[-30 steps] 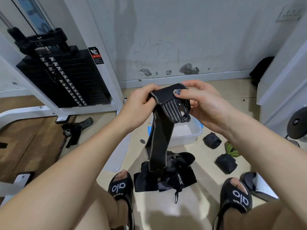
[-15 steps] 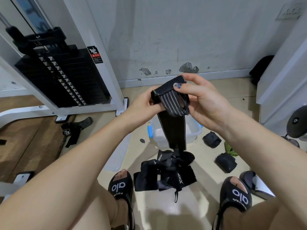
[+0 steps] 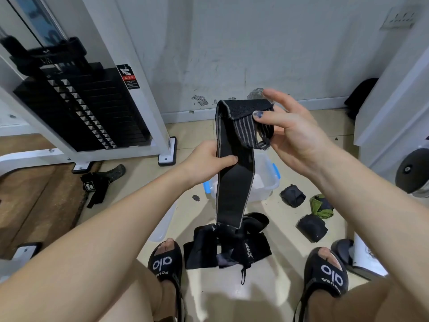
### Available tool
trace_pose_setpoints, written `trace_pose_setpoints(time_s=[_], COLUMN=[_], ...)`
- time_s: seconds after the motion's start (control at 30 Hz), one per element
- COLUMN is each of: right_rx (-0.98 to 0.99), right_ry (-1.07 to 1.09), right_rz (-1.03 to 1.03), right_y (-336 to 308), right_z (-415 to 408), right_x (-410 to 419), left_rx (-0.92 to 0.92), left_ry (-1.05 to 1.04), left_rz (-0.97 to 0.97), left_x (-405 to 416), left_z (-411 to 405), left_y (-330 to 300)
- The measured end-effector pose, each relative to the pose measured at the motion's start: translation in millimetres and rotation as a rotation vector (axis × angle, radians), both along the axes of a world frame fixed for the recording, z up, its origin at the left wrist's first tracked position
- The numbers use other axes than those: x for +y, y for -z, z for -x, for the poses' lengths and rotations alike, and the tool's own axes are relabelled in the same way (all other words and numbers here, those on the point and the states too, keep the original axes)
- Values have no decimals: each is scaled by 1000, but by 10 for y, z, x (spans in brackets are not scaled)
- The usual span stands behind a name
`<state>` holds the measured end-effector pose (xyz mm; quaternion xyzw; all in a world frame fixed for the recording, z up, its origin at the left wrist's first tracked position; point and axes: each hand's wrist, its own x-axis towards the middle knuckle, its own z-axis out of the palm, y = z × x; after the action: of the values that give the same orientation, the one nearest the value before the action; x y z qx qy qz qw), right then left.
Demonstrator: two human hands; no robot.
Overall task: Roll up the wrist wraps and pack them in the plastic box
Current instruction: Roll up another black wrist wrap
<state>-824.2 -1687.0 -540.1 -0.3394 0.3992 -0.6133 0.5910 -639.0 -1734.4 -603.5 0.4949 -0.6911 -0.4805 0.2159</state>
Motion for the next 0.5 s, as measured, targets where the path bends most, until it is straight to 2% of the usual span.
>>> trace_pose_setpoints(time_s=[0.13, 0.37, 0.43, 0.5], right_rx=[52, 52, 133, 297], right_ry=[-31, -34, -15, 21], right_rz=[7, 13, 19, 37], right_y=[24, 31, 49, 76], right_z=[-21, -43, -29, -20], right_x=[-6, -12, -25, -26], left_rx=[20, 201, 249, 269], left_ry=[32, -32, -53, -58], left_rz=[7, 35, 42, 54], left_x=[-8, 45, 53, 66], left_z=[-41, 31, 44, 54], left_y=[-16, -187, -234, -263])
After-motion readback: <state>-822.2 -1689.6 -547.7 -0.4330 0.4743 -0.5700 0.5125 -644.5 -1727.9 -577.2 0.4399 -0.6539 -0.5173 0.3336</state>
